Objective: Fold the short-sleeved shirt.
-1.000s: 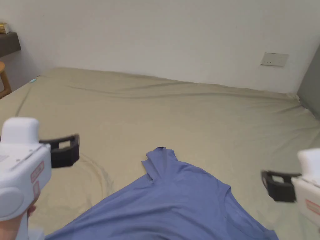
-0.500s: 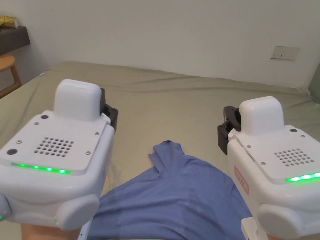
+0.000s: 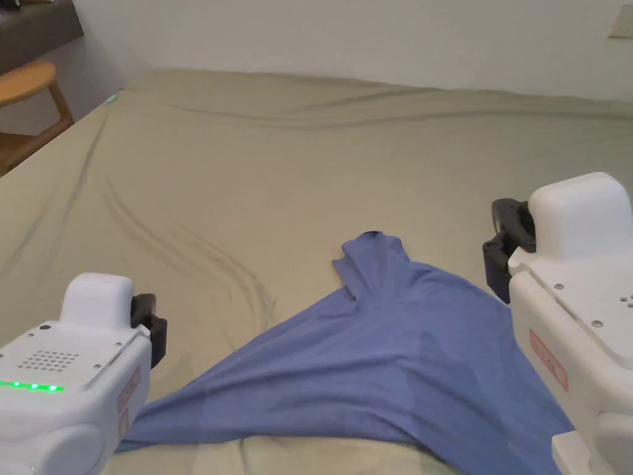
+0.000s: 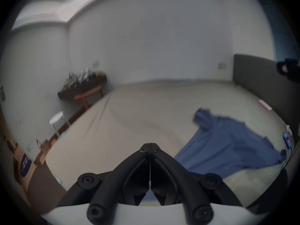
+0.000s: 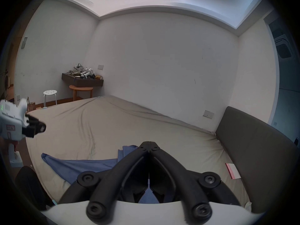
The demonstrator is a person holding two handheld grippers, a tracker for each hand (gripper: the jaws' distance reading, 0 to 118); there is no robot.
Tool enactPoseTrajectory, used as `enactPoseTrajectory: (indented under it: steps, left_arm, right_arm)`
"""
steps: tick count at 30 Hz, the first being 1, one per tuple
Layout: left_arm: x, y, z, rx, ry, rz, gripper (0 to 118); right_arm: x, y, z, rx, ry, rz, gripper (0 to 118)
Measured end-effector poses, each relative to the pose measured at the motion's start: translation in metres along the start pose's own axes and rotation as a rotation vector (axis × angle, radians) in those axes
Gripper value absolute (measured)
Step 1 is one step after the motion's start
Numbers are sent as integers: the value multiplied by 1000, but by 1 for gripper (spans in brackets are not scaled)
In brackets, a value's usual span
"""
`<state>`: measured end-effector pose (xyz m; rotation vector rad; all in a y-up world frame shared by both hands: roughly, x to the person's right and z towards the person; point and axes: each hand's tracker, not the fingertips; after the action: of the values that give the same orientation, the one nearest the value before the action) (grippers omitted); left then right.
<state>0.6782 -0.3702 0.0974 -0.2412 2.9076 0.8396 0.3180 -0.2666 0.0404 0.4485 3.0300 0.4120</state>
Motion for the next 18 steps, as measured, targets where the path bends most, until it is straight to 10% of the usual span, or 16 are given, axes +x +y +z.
enactPoseTrajectory:
  steps: [5,9,11,16,18]
  left_arm:
    - [-49,-79,-52,-314,111,128,0]
    - [-73,-116,-75,-429,88,273,87]
    - [-76,-122,-88,-461,63,305,107]
    - [-72,-120,-107,-430,115,275,107]
    - [-71,-119,-116,-464,114,299,90]
  right_arm:
    - [4,-14,-20,-54,24,-35,1]
    - [4,-18,-33,-87,25,-12,1]
    - [6,-18,-40,-103,28,4,1]
    - [11,-19,-58,-156,49,21,1]
    - [15,-21,-70,-205,75,23,1]
